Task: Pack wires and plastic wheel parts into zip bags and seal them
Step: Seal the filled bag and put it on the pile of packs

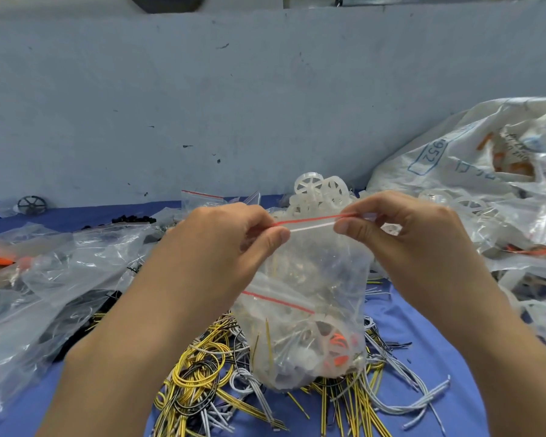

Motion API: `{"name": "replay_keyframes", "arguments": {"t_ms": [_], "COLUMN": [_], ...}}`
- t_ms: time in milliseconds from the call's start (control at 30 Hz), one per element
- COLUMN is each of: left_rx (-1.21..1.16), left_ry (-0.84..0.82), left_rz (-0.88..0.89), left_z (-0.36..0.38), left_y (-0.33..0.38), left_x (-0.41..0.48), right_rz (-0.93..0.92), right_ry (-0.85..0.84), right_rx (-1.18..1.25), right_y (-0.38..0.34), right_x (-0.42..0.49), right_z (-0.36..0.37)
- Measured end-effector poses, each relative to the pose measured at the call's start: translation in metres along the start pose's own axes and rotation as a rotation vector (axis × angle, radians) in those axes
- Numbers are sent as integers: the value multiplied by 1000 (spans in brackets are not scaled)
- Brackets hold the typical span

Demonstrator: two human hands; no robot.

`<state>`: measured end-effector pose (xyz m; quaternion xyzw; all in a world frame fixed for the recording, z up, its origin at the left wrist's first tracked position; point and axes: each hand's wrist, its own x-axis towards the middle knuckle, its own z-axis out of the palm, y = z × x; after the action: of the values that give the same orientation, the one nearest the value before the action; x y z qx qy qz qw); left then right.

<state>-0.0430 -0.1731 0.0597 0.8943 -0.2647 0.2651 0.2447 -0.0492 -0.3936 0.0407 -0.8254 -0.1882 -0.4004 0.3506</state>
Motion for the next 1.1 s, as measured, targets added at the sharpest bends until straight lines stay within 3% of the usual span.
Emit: {"name": "replay_keyframes", "arguments": {"t_ms": [300, 533, 667, 767, 1100], "left_rx": [36, 67, 226, 299, 208], "left_ry": [35, -37, -120, -193, -271], "left_rz": [66, 80, 104, 142, 90], "left_z": [6, 19, 31, 37, -6], "left_y": [6, 27, 35, 31, -14], "left_x": [2, 20, 46, 51, 21], "right_rz": [160, 220, 503, 573, 615], "right_ry": [-22, -17, 94, 182, 366], "right_rx": [398, 534, 852, 823, 791], "right_y": [1, 3, 4, 8, 17], "right_x": [-2, -3, -5, -3, -2], "right_z": [0, 20, 38, 40, 32]}}
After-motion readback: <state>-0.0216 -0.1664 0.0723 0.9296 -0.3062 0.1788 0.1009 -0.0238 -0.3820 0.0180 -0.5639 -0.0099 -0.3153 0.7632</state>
